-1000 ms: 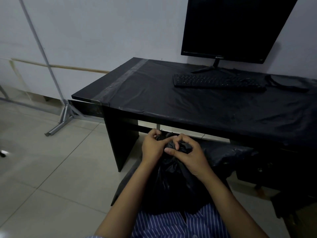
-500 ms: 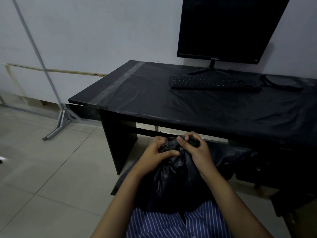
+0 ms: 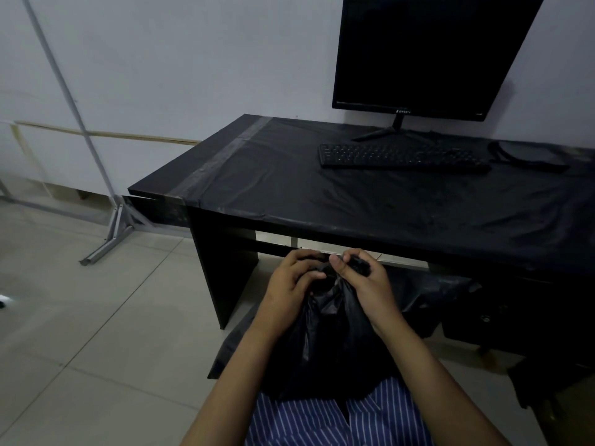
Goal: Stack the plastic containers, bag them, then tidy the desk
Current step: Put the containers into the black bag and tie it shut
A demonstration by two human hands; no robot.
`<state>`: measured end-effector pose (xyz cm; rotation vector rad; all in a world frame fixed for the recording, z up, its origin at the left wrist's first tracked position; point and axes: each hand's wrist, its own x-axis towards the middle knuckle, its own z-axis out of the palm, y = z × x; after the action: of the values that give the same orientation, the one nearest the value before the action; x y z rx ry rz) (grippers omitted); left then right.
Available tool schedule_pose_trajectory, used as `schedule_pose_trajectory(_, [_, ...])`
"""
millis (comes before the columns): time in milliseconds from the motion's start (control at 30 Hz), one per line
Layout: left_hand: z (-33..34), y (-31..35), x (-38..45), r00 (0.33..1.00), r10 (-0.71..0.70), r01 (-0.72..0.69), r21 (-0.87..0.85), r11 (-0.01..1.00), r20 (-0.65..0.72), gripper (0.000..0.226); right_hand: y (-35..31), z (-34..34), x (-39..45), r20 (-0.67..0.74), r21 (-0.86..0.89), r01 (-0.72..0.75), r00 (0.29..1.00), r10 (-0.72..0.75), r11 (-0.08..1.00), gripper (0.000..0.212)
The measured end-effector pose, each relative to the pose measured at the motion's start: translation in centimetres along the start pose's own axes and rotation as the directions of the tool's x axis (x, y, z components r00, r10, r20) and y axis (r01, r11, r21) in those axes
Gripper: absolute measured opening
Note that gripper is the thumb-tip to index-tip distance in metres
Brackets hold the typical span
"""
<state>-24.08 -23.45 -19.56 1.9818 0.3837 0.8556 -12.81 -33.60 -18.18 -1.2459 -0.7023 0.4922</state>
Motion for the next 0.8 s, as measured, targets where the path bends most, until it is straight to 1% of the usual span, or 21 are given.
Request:
schedule_pose_trajectory(67, [0.0, 0.2, 0.0, 0.998, -0.055, 0.056, -0.026, 0.998, 0.023, 0.020, 0.0, 0.0, 0.0, -0.012, -0.022, 0.014, 1.000, -0.014, 1.000, 0.020])
schedule_pose_trajectory(133, [0.1, 0.4, 0.0, 0.989, -0.142, 0.146, -0.098, 0.984, 0.044, 0.026, -0.2, 0.1, 0.1, -0.011, -0.029, 0.017, 1.000, -0.018, 0.999, 0.016])
schedule_pose_trajectory(167, [0.2, 0.5, 0.0, 0.987, -0.156, 0.160, -0.122, 0.980, 0.048, 0.026, -0.2, 0.1, 0.2, -0.009, -0.032, 0.018, 1.000, -0.018, 0.999, 0.012])
schedule_pose_trajectory(200, [0.3, 0.6, 0.0, 0.985, -0.162, 0.168, -0.151, 0.974, 0.050, 0.023, -0.3, 0.1, 0.3, -0.006, -0.043, 0.024, 1.000, -0.024, 0.999, 0.008])
schedule_pose_trajectory(267, [0.5, 0.7, 0.0, 0.978, -0.206, 0.207, -0.279, 0.938, 0.033, 0.008, -0.2, 0.0, 0.6, -0.011, -0.080, 0.025, 1.000, -0.026, 0.996, 0.012])
schedule_pose_trajectory(300, [0.6, 0.6, 0.1, 0.965, -0.263, 0.251, -0.354, 0.901, 0.014, 0.006, -0.2, 0.0, 0.7, -0.019, -0.085, 0.003, 1.000, -0.005, 0.996, 0.013])
schedule_pose_trajectory(333, [0.7, 0.8, 0.2, 0.941, -0.338, 0.306, -0.430, 0.849, 0.003, 0.011, -0.1, 0.0, 0.8, -0.023, -0.082, -0.028, 0.999, 0.027, 0.996, 0.012])
schedule_pose_trajectory(400, [0.9, 0.9, 0.6, 0.883, -0.467, 0.407, -0.582, 0.704, 0.052, 0.011, 0.1, -0.1, 1.0, -0.008, -0.093, -0.076, 0.997, 0.075, 0.993, 0.015])
schedule_pose_trajectory(467, [0.8, 0.8, 0.8, 0.842, -0.521, 0.465, -0.676, 0.572, 0.139, 0.006, 0.2, -0.1, 1.2, 0.007, -0.120, -0.131, 0.991, 0.133, 0.984, 0.019])
schedule_pose_trajectory(500, [0.7, 0.8, 0.9, 0.830, -0.523, 0.490, -0.700, 0.519, 0.193, 0.007, 0.3, -0.2, 1.3, 0.019, -0.145, -0.163, 0.986, 0.168, 0.976, 0.022])
schedule_pose_trajectory(533, [0.6, 0.6, 1.0, 0.822, -0.517, 0.506, -0.723, 0.470, 0.239, 0.018, 0.5, -0.4, 1.5, 0.034, -0.176, -0.188, 0.980, 0.197, 0.966, 0.026])
schedule_pose_trajectory(600, [0.2, 0.4, 0.9, 0.814, -0.490, 0.531, -0.744, 0.406, 0.314, 0.045, 0.5, -0.4, 1.7, 0.062, -0.224, -0.216, 0.970, 0.236, 0.950, 0.034])
schedule_pose_trajectory(633, [-0.1, 0.3, 0.9, 0.808, -0.480, 0.545, -0.741, 0.392, 0.341, 0.053, 0.4, -0.4, 1.7, 0.069, -0.231, -0.228, 0.966, 0.249, 0.946, 0.034])
schedule_pose_trajectory(667, [-0.5, 0.2, 0.8, 0.805, -0.467, 0.555, -0.742, 0.376, 0.365, 0.055, 0.4, -0.5, 1.7, 0.074, -0.229, -0.237, 0.963, 0.260, 0.944, 0.033])
schedule_pose_trajectory(733, [-1.2, 0.3, 0.5, 0.806, -0.426, 0.574, -0.719, 0.391, 0.412, 0.049, 0.1, -0.4, 1.6, 0.084, -0.225, -0.254, 0.957, 0.279, 0.940, 0.028])
schedule_pose_trajectory(800, [-1.9, 0.3, 0.2, 0.809, -0.344, 0.586, -0.698, 0.410, 0.477, 0.048, 0.1, -0.7, 1.6, 0.095, -0.193, -0.294, 0.944, 0.316, 0.936, 0.028])
